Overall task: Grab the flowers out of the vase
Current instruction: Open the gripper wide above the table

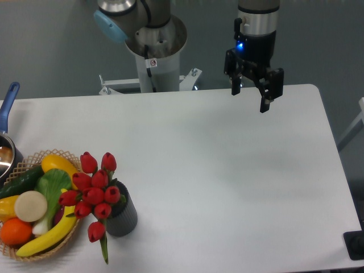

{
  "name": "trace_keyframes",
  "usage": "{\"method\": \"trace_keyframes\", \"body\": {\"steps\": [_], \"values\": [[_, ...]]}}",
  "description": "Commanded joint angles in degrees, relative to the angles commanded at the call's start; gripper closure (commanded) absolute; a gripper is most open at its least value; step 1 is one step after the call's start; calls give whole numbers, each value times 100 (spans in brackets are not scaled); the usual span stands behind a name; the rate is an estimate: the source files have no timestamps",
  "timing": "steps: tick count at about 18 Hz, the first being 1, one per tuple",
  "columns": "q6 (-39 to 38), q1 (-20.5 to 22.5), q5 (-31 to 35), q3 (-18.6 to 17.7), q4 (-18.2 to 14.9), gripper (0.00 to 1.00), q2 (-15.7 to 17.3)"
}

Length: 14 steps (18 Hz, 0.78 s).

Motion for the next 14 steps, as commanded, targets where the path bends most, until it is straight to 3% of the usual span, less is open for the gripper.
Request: {"method": "trace_keyframes", "body": {"steps": [8,11,14], "values": [[-122,17,-280,-70,-9,0,9],[-1130,9,-622,-167,0,0,18],[-1616,-35,-800,-184,105,0,-44]]}}
